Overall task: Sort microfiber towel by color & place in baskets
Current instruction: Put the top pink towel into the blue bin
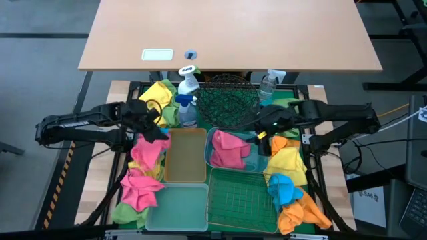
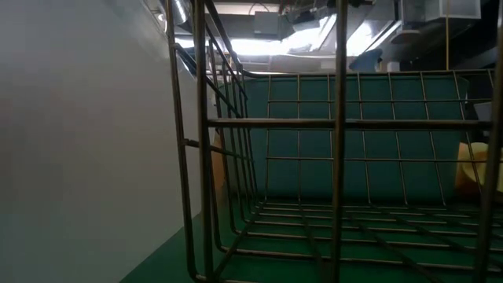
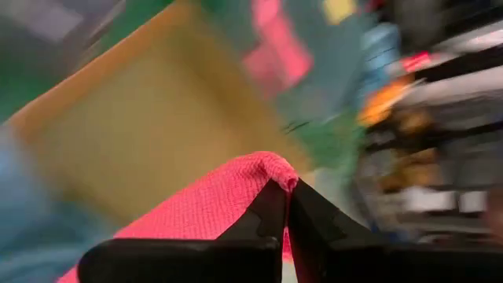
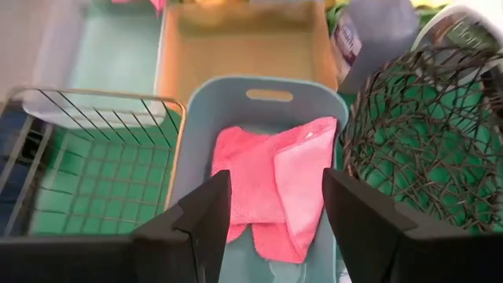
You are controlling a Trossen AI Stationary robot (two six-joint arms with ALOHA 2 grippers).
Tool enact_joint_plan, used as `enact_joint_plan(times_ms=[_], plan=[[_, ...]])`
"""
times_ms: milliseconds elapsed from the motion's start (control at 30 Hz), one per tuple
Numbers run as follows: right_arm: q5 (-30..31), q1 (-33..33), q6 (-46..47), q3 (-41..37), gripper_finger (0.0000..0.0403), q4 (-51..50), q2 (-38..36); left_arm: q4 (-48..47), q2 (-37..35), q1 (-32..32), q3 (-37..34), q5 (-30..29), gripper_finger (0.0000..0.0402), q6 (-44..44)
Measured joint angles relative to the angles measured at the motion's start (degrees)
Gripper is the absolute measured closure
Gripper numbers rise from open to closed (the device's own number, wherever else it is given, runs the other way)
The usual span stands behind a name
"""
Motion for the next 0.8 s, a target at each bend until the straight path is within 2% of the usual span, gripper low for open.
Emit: enact_joint_plan(times_ms=[200,367,500,633,800], plan=[[0.68,0.02,0.13,0.02,0.0204,-0.04,-6.21,23.78,0.47,-0.43,0.0,2.41,0.04,-1.67],[4.13,0.0,0.11,0.02,0.0204,-0.04,-9.94,41.48,2.5,-1.92,0.0,0.68,0.0401,-1.37],[7.58,0.0,0.1,0.02,0.0204,-0.11,-11.49,53.93,6.76,-3.51,0.1,-1.05,0.0401,0.43],[9.47,0.0,0.09,0.02,0.0204,-0.16,-11.92,56.22,12.94,-4.66,4.09,-1.08,0.0401,3.84],[9.57,0.0,0.09,0.02,0.0204,-0.99,-11.87,56.26,21.65,-6.18,13.05,-0.69,0.0401,10.27]])
